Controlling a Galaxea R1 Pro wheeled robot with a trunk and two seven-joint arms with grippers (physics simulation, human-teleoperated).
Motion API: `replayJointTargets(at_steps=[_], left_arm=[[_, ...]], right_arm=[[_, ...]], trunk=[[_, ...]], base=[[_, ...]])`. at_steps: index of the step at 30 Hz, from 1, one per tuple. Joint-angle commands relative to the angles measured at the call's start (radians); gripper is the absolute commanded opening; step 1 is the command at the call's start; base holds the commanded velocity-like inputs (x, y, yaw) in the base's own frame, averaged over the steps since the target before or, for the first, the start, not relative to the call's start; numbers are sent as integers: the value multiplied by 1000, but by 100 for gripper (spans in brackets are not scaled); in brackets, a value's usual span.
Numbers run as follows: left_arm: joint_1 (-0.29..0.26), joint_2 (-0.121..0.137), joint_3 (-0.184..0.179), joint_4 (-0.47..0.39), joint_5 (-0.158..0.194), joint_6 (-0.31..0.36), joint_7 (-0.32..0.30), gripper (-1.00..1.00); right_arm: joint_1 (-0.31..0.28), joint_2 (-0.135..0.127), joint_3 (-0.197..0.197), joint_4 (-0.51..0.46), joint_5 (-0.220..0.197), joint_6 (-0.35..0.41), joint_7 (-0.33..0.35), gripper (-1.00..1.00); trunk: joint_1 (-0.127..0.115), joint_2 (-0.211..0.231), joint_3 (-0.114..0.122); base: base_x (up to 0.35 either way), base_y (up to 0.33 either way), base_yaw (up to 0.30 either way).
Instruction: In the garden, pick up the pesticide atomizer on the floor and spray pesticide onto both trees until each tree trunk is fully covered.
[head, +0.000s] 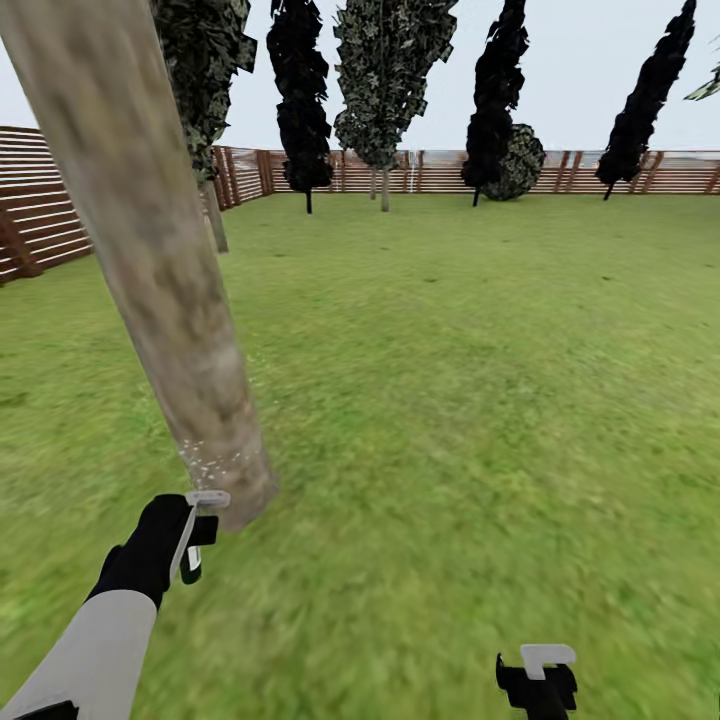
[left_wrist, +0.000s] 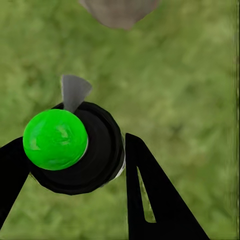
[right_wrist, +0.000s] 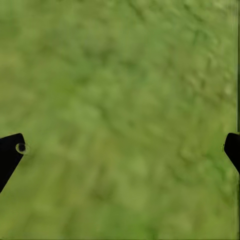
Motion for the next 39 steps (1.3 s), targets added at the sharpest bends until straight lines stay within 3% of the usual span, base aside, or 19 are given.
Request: replayJointTargets(at_steps=[1,19,26,31,39], left_arm=[[0,-1,2,-2,-7,4,-6,-100],[0,0,3,-9,-7,4,-6,-100],[-1,4,4,-9,-9,5,-6,-100],[2,17,31,3,-14,4,-7,-100],[15,18,30,4,-13,3,-7,-100]], right_arm=[[-1,0,-7,0,11,-2,-4,100],[-1,0,-8,-1,11,-2,-4,100],[-1,0,-7,0,11,-2,-4,100],[-1,1,-7,0,11,-2,-4,100],[-1,1,-8,0,11,-2,-4,100]], trunk=[[0,0,-1],[0,0,-1],[0,0,-1],[0,0,-1],[0,0,-1]], base=[[106,-260,10],[17,-271,6],[0,-272,236],[0,-272,276],[7,-272,148]])
